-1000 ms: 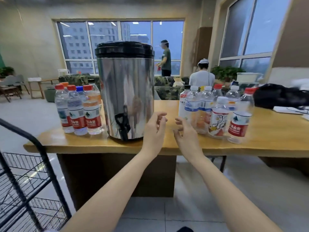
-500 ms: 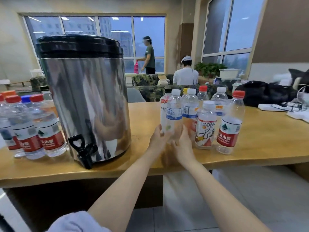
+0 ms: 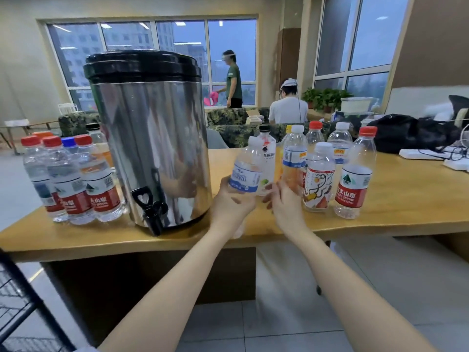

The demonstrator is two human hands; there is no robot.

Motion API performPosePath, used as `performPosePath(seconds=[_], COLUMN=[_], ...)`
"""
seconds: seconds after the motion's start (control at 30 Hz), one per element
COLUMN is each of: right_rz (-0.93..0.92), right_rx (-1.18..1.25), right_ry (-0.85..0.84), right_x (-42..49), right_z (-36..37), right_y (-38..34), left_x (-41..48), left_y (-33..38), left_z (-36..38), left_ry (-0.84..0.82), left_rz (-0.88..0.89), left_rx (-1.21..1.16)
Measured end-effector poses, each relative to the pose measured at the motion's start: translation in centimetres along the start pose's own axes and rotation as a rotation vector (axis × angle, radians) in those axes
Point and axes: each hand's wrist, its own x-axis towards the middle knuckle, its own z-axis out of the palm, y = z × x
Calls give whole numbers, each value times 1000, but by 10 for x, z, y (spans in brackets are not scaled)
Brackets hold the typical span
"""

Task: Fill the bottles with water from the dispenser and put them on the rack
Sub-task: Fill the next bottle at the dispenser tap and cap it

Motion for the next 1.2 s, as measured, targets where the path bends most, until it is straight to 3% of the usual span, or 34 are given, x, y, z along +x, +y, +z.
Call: performPosePath(seconds=[0.1,0.2,0.3,0.4,0.5,0.6,0.67,0.73,0.87,1.0,1.1,1.2], right_rz=[20,-11,54,118,7,-218,-362,-405,-310,-236,-191,-97], right_rx=[50,-235,-587,-722,-715,-633,-559,-454,-283,-137,-56,-209], right_ry=[55,23,-126,-286,-278,-295,-414,-582,-790,-857,-783,-540], right_x=[-1,-3,-9,-21,-35,-43,-45,-46,-44,-32,-24,-19], right_z=[-14,-22,-18,-4,11,21,23,24,31,40,49,61], right_y=[-37,-70,-88,-89,-92,-96,-101,-107,-100,-81,-69,-52], left_x=[-32,-63,-86,-103,-113,-115,-119,-122,-125,-130,-133,-135], left_y=[6,10,8,-8,-23,-32,-39,-46,-66,-84,-93,-98], left_z=[-30,-56,-77,-92,-109,-126,-134,-139,-145,-148,-146,-146], left_ry=[40,49,121,123,6,-289,-425,-503,-546,-564,-549,-515], left_rz=[52,115,220,324,250,38,-99,-194,-297,-321,-365,-425], left_rx=[194,485,769,914,747,330,64,-55,-154,-177,-144,-176])
